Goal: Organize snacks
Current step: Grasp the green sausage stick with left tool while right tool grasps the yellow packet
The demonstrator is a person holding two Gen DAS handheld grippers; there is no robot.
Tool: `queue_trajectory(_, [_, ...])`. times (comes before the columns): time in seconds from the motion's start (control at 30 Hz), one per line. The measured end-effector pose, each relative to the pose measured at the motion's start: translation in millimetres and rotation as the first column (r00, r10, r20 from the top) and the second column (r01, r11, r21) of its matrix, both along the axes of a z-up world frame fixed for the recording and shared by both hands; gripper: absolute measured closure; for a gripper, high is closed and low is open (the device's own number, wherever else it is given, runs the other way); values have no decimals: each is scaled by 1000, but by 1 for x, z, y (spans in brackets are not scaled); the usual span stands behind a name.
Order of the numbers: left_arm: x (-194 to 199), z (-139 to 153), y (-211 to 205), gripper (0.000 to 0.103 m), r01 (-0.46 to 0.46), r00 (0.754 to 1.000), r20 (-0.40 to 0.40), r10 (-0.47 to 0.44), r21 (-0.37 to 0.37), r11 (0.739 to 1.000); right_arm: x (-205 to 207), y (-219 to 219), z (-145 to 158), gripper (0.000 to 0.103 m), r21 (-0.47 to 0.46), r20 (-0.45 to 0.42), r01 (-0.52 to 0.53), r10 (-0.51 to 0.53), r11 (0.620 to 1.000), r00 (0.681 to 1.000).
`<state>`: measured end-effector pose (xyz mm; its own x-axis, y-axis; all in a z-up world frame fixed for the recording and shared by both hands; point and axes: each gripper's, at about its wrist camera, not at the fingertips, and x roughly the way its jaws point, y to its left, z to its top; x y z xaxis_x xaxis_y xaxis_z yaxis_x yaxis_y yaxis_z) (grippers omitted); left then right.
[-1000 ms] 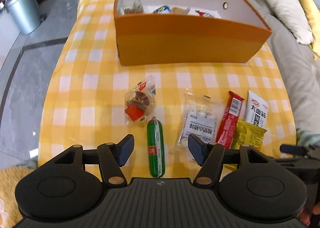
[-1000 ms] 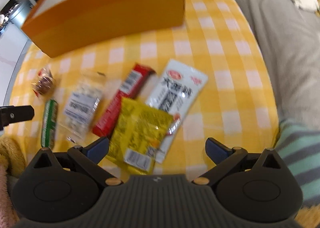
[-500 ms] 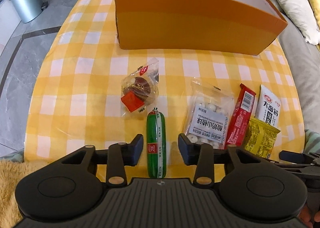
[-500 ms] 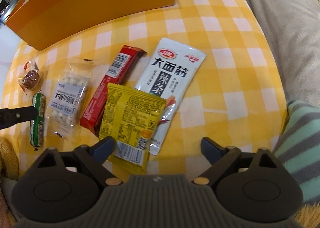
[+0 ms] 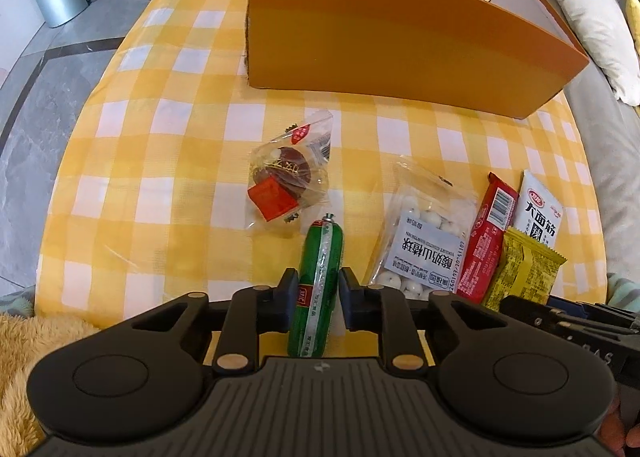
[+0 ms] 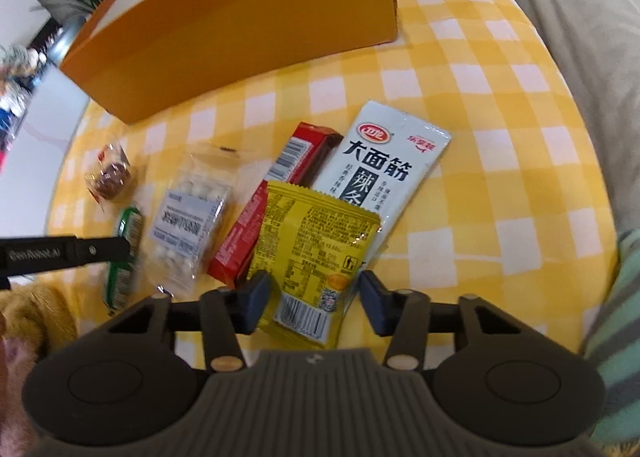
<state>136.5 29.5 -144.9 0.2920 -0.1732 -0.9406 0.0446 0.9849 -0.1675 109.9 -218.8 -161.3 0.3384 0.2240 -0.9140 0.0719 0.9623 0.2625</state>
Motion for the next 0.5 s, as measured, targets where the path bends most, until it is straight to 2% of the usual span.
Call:
queue_trajectory(0.07, [-1, 0, 0, 79, 6, 1000, 5, -6, 3, 1000, 1, -3, -1, 66, 24, 3, 15, -15, 1000, 1000])
queue_trajectory(0.13, [-2, 0, -2, 80, 19, 1000, 10, -19, 14, 1000, 0, -6, -1, 69, 46, 3, 32, -32, 998, 999])
queue_trajectory(0.23, [-3, 1, -6, 80, 53, 998, 12, -54, 37, 998, -2, -5, 3, 76, 44, 20, 43, -44, 998, 999])
queue_trajectory(0.4, [-7, 1, -23, 78, 144, 989, 17, -147, 122, 982, -6, 1, 15, 85, -5, 63, 22, -22, 1000, 998])
queue_trajectory(0.5, [-10, -2, -29, 77, 173, 984, 22, -179, 163, 971, -7, -2, 20, 87, 14, 85, 36, -37, 999, 996])
